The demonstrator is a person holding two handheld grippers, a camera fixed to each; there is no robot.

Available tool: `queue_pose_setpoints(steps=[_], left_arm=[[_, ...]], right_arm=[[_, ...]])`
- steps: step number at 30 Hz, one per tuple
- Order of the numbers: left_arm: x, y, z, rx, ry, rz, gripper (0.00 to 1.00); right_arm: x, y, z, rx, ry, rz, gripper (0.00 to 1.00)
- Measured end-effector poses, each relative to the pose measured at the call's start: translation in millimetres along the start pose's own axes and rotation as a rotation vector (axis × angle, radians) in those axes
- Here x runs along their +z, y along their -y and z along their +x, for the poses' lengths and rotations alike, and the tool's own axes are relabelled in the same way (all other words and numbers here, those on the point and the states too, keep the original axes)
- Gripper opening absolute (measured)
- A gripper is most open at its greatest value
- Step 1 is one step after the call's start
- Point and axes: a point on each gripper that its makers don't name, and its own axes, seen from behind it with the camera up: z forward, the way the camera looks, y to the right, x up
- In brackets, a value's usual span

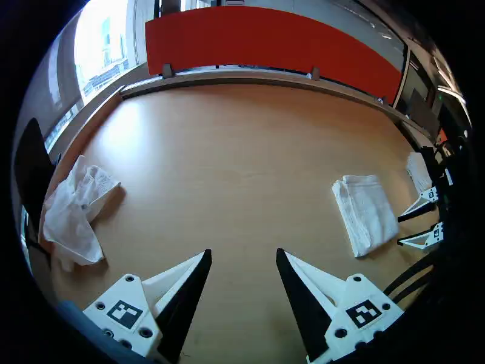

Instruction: Fold towel

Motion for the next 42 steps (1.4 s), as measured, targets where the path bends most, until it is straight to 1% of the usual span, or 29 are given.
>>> queue_pose_setpoints(steps=[7,15,18,22,23,27,28,34,39,42], left_arm=[[0.2,-1.3,1,0.001,-0.001,-0.002,0.78],[-0.6,-2.6,1,-0.001,-0.004,-0.005,0.78],[-1.0,-2.4,0,0.000,-0.003,-0.005,0.78],[-1.4,-2.1,0,0.001,-0.003,-0.004,0.78],[-1.4,-2.1,0,0.000,-0.003,-0.004,0.78],[-1.3,-2.4,0,0.000,-0.004,-0.005,0.78],[-1.3,-2.6,0,0.001,-0.004,-0.005,0.78],[-0.8,-3.1,-1,0.006,-0.003,-0.005,0.78],[-1.1,-3.4,-1,0.007,-0.001,-0.007,0.78],[-1.6,-3.4,-1,0.007,-0.002,-0.007,0.78]], right_arm=[[2.2,-1,-7,0.014,0.012,-0.007,0.62],[5.7,1,-10,0.037,0.012,-0.005,0.41],[6.3,2,-10,0.039,0.014,-0.008,0.39],[7.4,0,-9,0.046,0.011,-0.018,0.33],[7.8,0,-9,0.048,0.010,-0.020,0.31],[8.1,-2,-9,0.058,0.012,-0.028,0.14],[7.4,-3,-10,0.061,0.014,-0.027,0.12],[5.2,-4,-10,0.068,0.020,-0.027,0.05],[1.8,-3,-6,0.059,0.006,-0.027,0.04],[-3.9,-3,2,0.061,-0.013,-0.024,0.04]])
